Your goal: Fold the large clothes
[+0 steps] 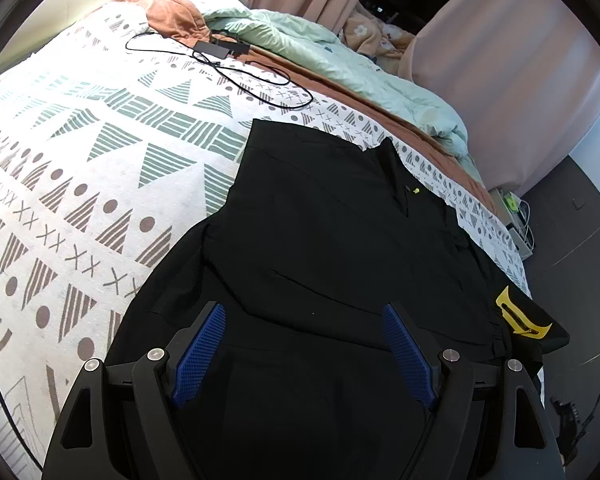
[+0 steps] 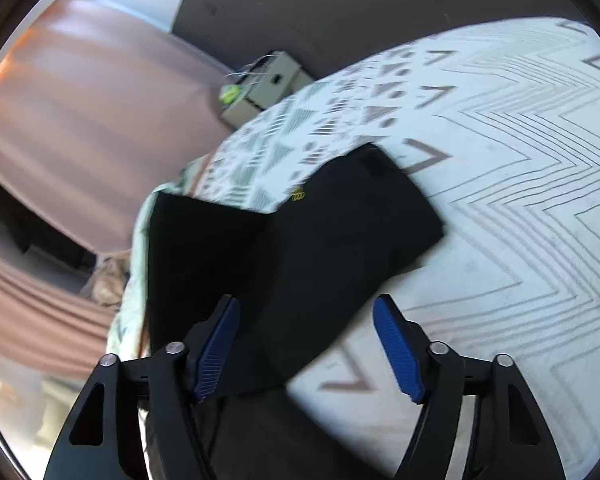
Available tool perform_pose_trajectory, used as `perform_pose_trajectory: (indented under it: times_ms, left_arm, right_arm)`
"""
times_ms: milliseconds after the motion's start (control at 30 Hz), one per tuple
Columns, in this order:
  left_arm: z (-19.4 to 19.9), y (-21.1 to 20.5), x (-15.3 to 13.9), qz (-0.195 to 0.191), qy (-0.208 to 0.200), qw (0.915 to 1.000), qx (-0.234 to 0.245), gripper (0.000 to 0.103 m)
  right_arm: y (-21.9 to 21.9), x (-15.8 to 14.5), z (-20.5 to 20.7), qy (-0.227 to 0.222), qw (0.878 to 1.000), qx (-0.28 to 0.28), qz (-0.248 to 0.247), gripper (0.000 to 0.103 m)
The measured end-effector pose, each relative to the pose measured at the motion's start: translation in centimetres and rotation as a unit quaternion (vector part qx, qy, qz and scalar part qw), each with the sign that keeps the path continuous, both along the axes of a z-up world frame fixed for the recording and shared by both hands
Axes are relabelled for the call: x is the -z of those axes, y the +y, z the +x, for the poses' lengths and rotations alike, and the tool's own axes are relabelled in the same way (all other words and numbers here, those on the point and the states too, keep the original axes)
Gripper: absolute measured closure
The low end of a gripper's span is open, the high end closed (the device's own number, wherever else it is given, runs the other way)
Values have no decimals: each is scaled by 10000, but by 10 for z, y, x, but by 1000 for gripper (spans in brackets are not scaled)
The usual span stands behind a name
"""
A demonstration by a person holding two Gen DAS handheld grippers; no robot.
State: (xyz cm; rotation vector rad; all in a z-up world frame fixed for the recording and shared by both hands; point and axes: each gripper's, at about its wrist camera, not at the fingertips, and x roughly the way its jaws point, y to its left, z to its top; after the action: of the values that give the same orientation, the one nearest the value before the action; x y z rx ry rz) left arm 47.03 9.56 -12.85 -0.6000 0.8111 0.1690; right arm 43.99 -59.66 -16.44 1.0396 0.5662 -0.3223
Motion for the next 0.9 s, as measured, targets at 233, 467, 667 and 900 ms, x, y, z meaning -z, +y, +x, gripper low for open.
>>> perform_pose_trajectory:
  times_ms: [233,467,667,900]
  left_arm:
    - [0,4,1,11,11,10000,-41,21]
    - [-2,12,-3,-132,-64,9999,-74,21]
    - [-12,29,-10,-346,-228,9989,-220,21]
    - [-25,55,-19,-514,-411,9964,-542,21]
  right_arm:
    - [-31,28,15,92,9991,225,337,73]
    - [-23,-3,19,-439,9990,94,-16,95]
    - [45,-96,51,-908,9867,-779,-1100,96]
    - [153,-208,92,-1518,9533,-1900,-1790,96]
